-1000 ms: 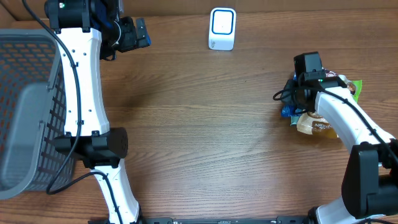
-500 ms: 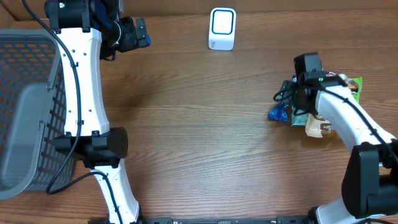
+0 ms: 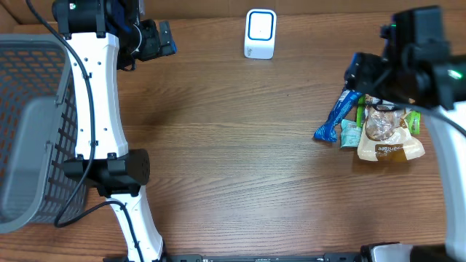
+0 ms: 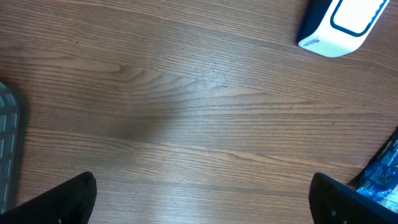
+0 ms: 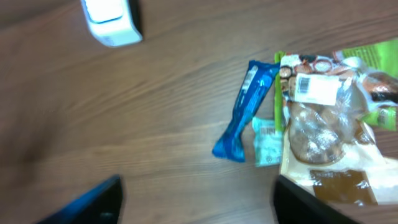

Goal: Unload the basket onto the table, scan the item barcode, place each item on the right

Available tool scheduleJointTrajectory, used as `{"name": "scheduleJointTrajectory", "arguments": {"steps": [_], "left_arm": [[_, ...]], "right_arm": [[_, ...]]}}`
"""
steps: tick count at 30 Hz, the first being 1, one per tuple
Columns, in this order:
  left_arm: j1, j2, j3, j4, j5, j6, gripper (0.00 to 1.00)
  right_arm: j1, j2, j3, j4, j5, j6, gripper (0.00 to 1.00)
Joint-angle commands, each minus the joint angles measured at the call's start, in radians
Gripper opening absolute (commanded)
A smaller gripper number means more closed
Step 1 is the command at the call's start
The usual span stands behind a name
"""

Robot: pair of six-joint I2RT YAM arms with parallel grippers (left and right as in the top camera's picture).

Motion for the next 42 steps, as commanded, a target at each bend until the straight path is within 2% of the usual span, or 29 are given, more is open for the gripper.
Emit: {"name": "scheduleJointTrajectory", "arguments": {"steps": [1,7,14,20,24,30,36,42], "left_arm": [[-0.004,0.001,0.019,-0.002,-0.003,-0.014,1.0],[-0.004,0.001,0.019,-0.002,-0.003,-0.014,1.0],[-0.004,0.001,0.019,-0.002,-0.003,-0.014,1.0],[-0.004,0.001,0.019,-0.002,-0.003,-0.014,1.0],[-0.004,0.001,0.019,-0.002,-0.003,-0.014,1.0],[-0.004,0.001,0.019,-0.002,-0.003,-0.014,1.0],[-0.004,0.001,0.019,-0.002,-0.003,-0.014,1.0],[-0.004,0.001,0.019,-0.002,-0.003,-0.014,1.0]], "right_arm": [[0.003,-0.075,0.093,-0.046,-0.044,-0.027,1.0],[0.003,-0.194,0.115,-0.05,-0.362,-0.028,1.0],[0.003,-0.232,0.115,-0.058,-0.369,-0.028,1.0],[0.003,-0.228,0.108,-0.063,-0.169,-0.066,1.0],[-0.003,-0.254,0.042,0.083,-0.036,-0.067,1.0],[-0.003,-0.443,-0.268,0.396,-0.031,-0.174,1.0],[-0.008,-0.726,-0.772,0.804,-0.031,-0.328,1.0],[-0.027,-0.996,-1.299,1.25,-0.035,-0.327,1.0]]}}
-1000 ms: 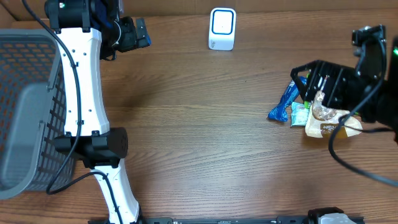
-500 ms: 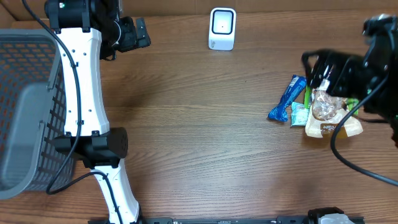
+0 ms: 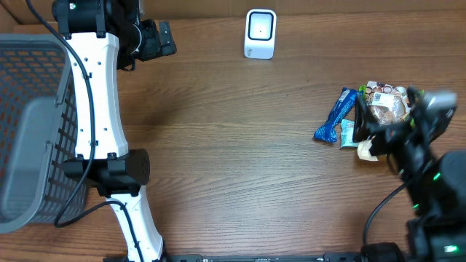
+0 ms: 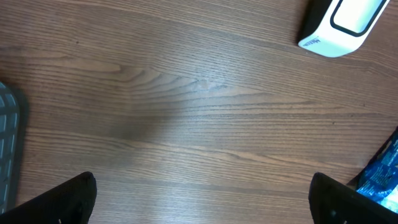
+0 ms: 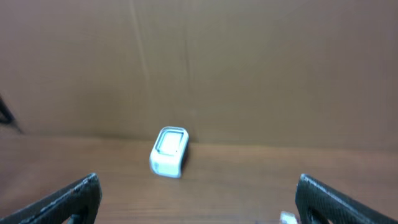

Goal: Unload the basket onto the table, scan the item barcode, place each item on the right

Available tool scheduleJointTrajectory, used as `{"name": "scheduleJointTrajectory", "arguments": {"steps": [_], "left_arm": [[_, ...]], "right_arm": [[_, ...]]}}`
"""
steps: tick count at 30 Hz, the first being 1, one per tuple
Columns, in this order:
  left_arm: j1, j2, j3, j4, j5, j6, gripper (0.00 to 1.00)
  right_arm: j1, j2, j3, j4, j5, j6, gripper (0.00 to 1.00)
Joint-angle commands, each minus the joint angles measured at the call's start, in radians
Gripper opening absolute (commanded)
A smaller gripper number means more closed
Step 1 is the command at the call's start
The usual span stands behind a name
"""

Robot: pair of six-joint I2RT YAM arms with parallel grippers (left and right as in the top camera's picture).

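Note:
The white barcode scanner (image 3: pixel 260 33) stands at the table's far edge; it also shows as the scanner (image 5: pixel 169 151) and the scanner (image 4: pixel 345 25). A blue snack bar (image 3: pixel 336 114) lies beside a pile of snack packets (image 3: pixel 384 102) at the right. My right gripper (image 3: pixel 364 131) is open and low at the pile's near right side, over part of the packets. In its wrist view the right gripper (image 5: pixel 202 202) holds nothing and faces the back wall. My left gripper (image 3: pixel 156 40) hangs open and empty at the far left, with bare wood under the left gripper (image 4: pixel 202 205).
A grey mesh basket (image 3: pixel 29 124) fills the left edge of the table, and its corner (image 4: pixel 7 143) shows in the left wrist view. A brown cardboard wall (image 5: pixel 249 62) closes off the back.
My right arm has moved from above the far side of the snack pile to its near right side, lower down. Its camera now faces the back wall. The left arm has not moved.

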Motion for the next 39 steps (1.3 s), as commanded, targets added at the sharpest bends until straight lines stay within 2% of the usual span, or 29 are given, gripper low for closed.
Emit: {"name": "scheduleJointTrajectory", "arguments": {"steps": [1,4,7,20,23,39], "left_arm": [[-0.004,0.001,0.019,-0.002,-0.003,-0.014,1.0],[-0.004,0.001,0.019,-0.002,-0.003,-0.014,1.0],[-0.004,0.001,0.019,-0.002,-0.003,-0.014,1.0],[-0.004,0.001,0.019,-0.002,-0.003,-0.014,1.0],[-0.004,0.001,0.019,-0.002,-0.003,-0.014,1.0],[-0.004,0.001,0.019,-0.002,-0.003,-0.014,1.0]], "right_arm": [[-0.006,-0.121,-0.232,0.144,0.007,-0.021,1.0],[-0.006,-0.24,-0.404,0.24,0.009,-0.019,1.0],[-0.008,-0.34,-0.521,0.263,0.027,-0.019,1.0],[-0.023,-0.572,-0.731,0.264,0.034,-0.019,1.0],[-0.022,-0.601,-0.728,0.184,0.021,-0.017,1.0],[-0.022,-0.601,-0.728,0.19,-0.008,-0.015,1.0]]}}
